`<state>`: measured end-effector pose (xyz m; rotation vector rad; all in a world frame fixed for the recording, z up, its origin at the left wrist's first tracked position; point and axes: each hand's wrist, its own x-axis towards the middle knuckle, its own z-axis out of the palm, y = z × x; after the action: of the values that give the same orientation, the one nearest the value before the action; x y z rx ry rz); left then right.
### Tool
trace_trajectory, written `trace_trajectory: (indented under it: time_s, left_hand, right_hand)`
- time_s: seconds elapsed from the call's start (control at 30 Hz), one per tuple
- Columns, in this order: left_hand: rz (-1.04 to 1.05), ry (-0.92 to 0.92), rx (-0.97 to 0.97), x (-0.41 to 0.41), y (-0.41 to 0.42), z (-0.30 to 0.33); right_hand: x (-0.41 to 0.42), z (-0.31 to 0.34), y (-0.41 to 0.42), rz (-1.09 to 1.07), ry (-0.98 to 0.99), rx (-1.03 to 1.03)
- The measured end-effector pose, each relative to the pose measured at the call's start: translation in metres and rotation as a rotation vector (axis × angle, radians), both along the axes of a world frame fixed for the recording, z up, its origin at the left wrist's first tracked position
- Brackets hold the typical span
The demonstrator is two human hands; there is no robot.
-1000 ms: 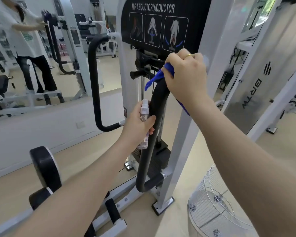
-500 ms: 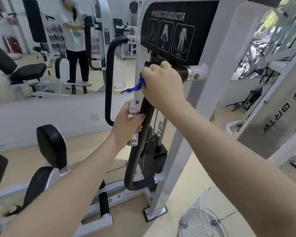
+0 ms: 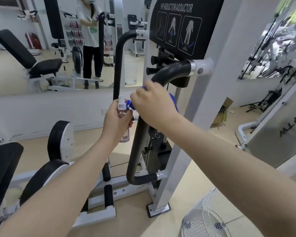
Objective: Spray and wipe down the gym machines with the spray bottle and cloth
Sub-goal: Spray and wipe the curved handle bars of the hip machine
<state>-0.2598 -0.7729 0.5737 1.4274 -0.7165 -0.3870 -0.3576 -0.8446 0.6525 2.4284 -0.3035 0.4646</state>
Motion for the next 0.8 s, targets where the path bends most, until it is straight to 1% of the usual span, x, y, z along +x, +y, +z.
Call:
trace_trajectory:
  time_s: [0.03, 0.1, 0.23, 0.3, 0.37, 0.43, 0.5, 0.57, 0.6, 0.63, 0.7, 0.77, 0.8]
  left_hand:
    - [-0.003, -0.007, 0.009, 0.001, 0.001, -0.002]
    - [-0.034, -0.016, 0.035, 0.0, 0.004, -0.004]
    - [-0.117, -0.038, 0.089, -0.002, 0.01, -0.008]
    - [-0.135, -0.062, 0.11, 0.002, 0.014, -0.011]
    - [-0.145, -0.086, 0.121, 0.008, 0.017, -0.013]
    - [-0.162, -0.128, 0.132, 0.017, 0.021, -0.015]
    - [-0.181, -0.162, 0.162, 0.022, 0.026, -0.019]
    - [-0.184, -0.153, 0.179, 0.027, 0.032, -0.025]
    - [-0.191, -0.146, 0.18, 0.028, 0.033, -0.028]
    - [-0.199, -0.136, 0.181, 0.029, 0.034, -0.029]
    - [-0.217, -0.125, 0.216, 0.033, 0.03, -0.032]
    - [-0.239, -0.138, 0.254, 0.034, 0.025, -0.034]
    - [-0.255, -0.145, 0.258, 0.034, 0.023, -0.036]
  right_hand:
    - [-0.004, -0.002, 0.001, 0.042, 0.028, -0.031]
    - [-0.007, 0.0, -0.004, 0.087, -0.08, -0.132]
    - [0.001, 0.019, -0.019, -0.024, -0.291, -0.187]
    - [0.009, 0.01, -0.014, -0.072, -0.321, -0.166]
    - [0.016, -0.017, -0.005, -0.057, -0.24, -0.169]
    - [0.02, -0.052, 0.007, -0.054, -0.03, -0.145]
    - [0.019, -0.067, 0.014, -0.043, 0.132, -0.111]
    - [0.018, -0.056, 0.012, -0.032, 0.149, -0.154]
    - [0.016, -0.043, 0.01, -0.04, 0.119, -0.2]
    - [0.014, -0.03, 0.005, -0.036, 0.031, -0.254]
    - [0.014, -0.014, -0.002, -0.051, -0.21, -0.296]
    - [0.02, -0.023, -0.004, -0.079, -0.364, -0.299]
    - [0.024, -0.035, -0.001, -0.089, -0.4, -0.299]
